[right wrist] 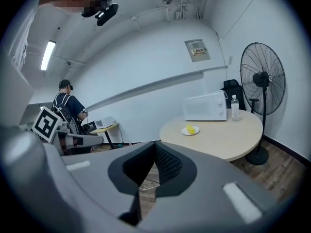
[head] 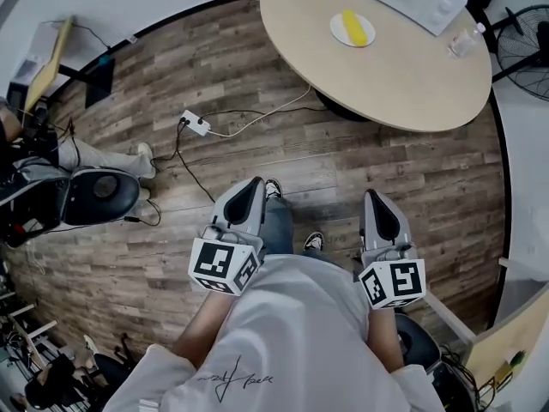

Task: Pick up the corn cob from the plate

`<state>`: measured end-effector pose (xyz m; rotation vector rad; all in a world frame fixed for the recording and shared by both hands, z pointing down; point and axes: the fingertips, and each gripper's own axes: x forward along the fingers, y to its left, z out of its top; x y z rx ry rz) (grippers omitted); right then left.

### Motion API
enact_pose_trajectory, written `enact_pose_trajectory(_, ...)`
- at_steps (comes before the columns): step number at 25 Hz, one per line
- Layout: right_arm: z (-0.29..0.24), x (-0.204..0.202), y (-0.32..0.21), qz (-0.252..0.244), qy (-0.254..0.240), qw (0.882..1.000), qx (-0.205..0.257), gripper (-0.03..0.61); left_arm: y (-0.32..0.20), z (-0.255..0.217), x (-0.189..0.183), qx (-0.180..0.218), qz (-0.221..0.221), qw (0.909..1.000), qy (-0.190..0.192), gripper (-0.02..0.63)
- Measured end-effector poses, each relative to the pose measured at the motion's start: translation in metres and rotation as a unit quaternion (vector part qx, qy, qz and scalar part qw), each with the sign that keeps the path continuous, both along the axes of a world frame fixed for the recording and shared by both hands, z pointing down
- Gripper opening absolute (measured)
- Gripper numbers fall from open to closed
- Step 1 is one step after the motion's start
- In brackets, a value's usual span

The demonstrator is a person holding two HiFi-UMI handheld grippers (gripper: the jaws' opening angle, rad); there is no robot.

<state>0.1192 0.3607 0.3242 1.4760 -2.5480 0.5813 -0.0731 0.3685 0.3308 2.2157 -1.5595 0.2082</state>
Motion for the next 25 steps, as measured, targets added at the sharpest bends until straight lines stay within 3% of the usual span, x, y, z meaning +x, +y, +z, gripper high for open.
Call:
enact_pose_trajectory(8,-0.007,-0.054,-0.043,-0.003,0.016,1.0,-0.007,0.008,-0.058,-0.013,-0.04,0.007,0.032,0.9994,-0.006,-0.009)
enact_pose_trajectory(15,-0.001,-0.088,-0.08,0.048,0.086,0.995,-0.011,0.008,-0.097,-0.016,-0.078,0.015,0.065,0.9976,-0.02,-0.009)
enact_pose_trajectory(25,-0.009,-0.125,-0.107,0.074,0.086,0.994,-0.007,0.009,-0.134,-0.017,-0.107,0.015,0.103,0.9944,-0.016,-0.009)
